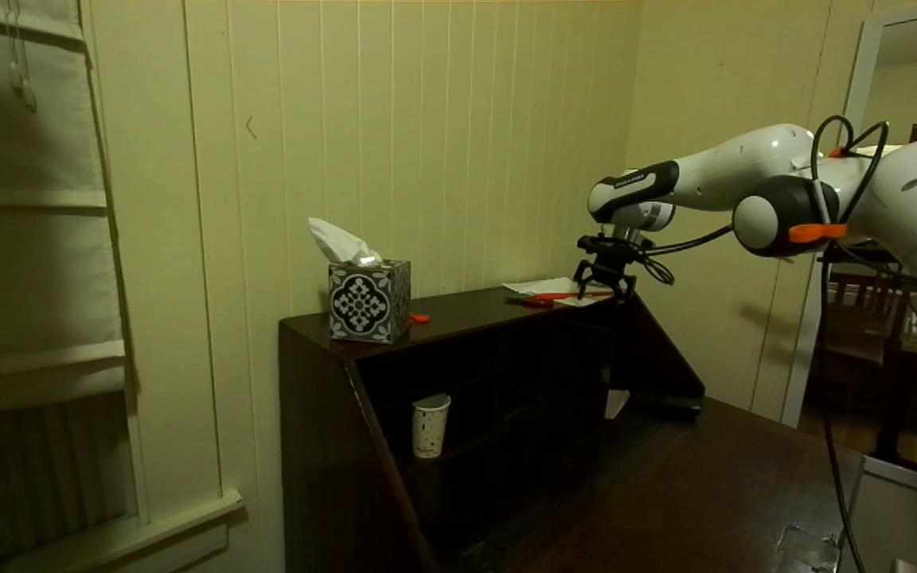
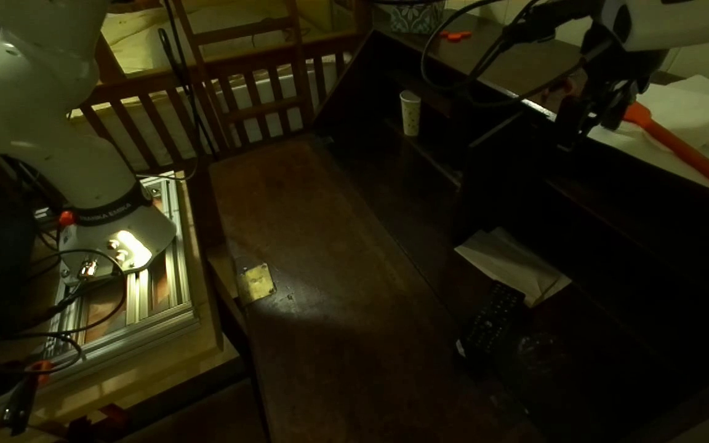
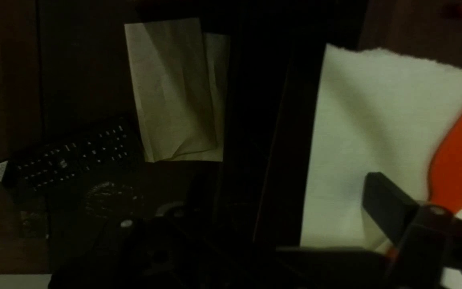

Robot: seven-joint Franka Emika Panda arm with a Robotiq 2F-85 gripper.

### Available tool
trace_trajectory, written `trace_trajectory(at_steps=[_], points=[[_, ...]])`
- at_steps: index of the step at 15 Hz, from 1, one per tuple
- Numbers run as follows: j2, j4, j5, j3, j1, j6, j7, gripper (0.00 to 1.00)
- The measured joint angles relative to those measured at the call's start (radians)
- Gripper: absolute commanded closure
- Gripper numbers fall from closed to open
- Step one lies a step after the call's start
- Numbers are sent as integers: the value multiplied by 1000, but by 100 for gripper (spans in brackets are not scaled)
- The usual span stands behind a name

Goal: Put the paper towel on the bottom level

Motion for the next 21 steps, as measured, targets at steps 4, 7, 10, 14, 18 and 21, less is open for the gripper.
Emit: trace_trajectory(at_steps=[4,7,10,14,18,21], points=[[-3,-4,59,23,-5,97,-26,0],[-28,-46,102,34,-6,138,-58,0],[-89,-145,142,35,-13,147,-108,0],[-201,-322,269,71,-57,183,-312,0],[-260,-469,356,101,-71,270,-433,0],[-262,-479,357,103,-68,275,-436,0]])
